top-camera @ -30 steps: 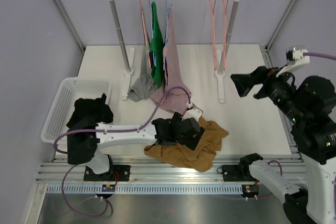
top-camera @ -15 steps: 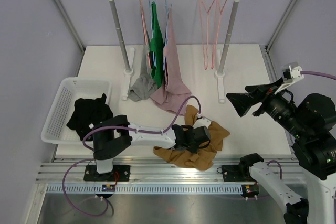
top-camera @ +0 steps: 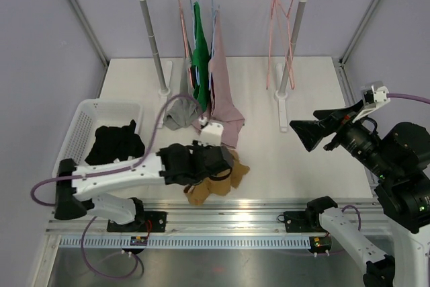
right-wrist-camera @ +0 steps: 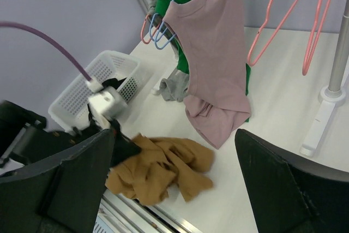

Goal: Remove the tank top from the hanger

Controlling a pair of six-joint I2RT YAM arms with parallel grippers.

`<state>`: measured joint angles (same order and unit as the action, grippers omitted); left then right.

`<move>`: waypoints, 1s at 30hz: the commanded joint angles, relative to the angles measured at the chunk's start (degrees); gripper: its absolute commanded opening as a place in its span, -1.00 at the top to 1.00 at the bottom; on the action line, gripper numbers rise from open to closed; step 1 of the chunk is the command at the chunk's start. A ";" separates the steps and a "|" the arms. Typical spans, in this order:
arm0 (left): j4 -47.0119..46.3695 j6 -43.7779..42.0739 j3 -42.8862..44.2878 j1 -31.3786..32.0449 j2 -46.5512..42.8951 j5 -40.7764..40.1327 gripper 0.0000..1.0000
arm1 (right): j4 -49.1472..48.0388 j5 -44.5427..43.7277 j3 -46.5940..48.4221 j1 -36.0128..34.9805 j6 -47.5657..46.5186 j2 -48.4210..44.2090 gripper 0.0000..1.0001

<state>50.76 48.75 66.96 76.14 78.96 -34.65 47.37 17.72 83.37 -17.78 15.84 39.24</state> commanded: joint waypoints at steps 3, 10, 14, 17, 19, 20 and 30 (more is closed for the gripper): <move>21.64 8.73 8.70 -3.71 -11.62 -17.27 1.00 | -3.08 0.83 1.17 -0.06 -0.89 1.01 -0.99; 27.12 -0.30 16.09 -19.49 -22.96 -20.10 1.00 | -4.04 1.09 1.62 -0.06 -0.98 1.98 -0.99; 18.95 -15.30 15.14 -34.27 -26.48 -13.90 1.00 | -5.18 1.79 0.65 0.03 -0.28 2.15 -0.99; 12.62 -22.53 12.94 -46.66 -25.97 -5.29 1.00 | -6.33 2.59 -0.23 0.03 0.25 1.71 -0.99; 9.28 -25.10 11.88 -56.38 -23.86 -1.23 1.00 | -6.50 2.94 -0.32 0.03 0.42 1.62 -0.99; 8.22 -27.37 11.44 -59.93 -22.89 4.10 1.00 | -6.51 3.20 -0.49 0.03 0.51 1.54 -0.99; 3.29 -29.94 8.97 -84.48 -1.02 21.65 1.00 | -7.38 5.39 -2.60 0.03 0.25 0.04 -0.99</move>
<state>57.32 21.34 75.13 -6.61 73.06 -19.94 42.87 20.80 81.38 -17.78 15.88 39.90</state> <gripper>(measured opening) 0.054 0.993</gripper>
